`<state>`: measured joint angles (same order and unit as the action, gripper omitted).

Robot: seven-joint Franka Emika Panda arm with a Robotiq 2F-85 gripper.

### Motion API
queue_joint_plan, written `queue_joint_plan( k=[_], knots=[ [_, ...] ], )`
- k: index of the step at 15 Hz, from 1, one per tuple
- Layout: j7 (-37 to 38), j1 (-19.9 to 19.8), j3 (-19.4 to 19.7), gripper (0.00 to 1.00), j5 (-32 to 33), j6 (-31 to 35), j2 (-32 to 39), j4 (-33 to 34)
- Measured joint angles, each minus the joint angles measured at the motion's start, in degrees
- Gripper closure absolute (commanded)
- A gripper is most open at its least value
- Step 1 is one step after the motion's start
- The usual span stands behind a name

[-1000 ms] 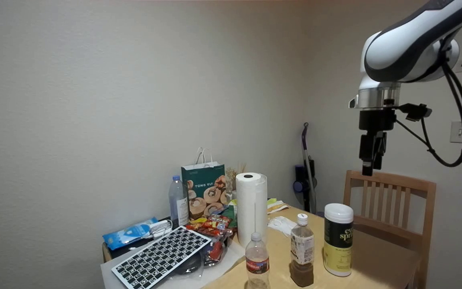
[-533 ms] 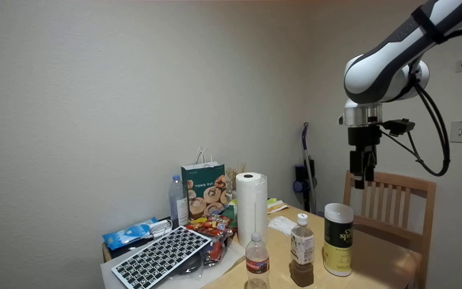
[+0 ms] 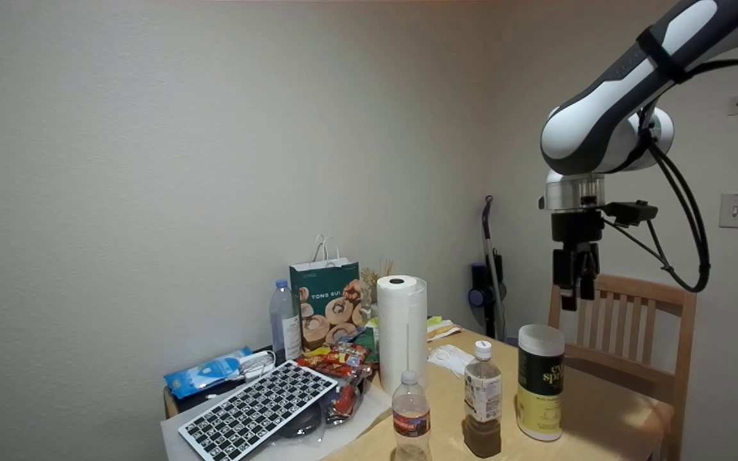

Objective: Put the white bottle on the paper towel

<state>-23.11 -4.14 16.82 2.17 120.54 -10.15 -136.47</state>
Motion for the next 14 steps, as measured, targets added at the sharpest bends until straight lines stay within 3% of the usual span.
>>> queue_joint_plan(
  k=[7,14],
  knots=[
    [-3.5,-1.6,-1.1,0.00,-2.9,0.1,12.9,7.5],
    [-3.0,-2.4,-2.6,0.00,-2.4,0.1,14.7,9.0]
  ],
)
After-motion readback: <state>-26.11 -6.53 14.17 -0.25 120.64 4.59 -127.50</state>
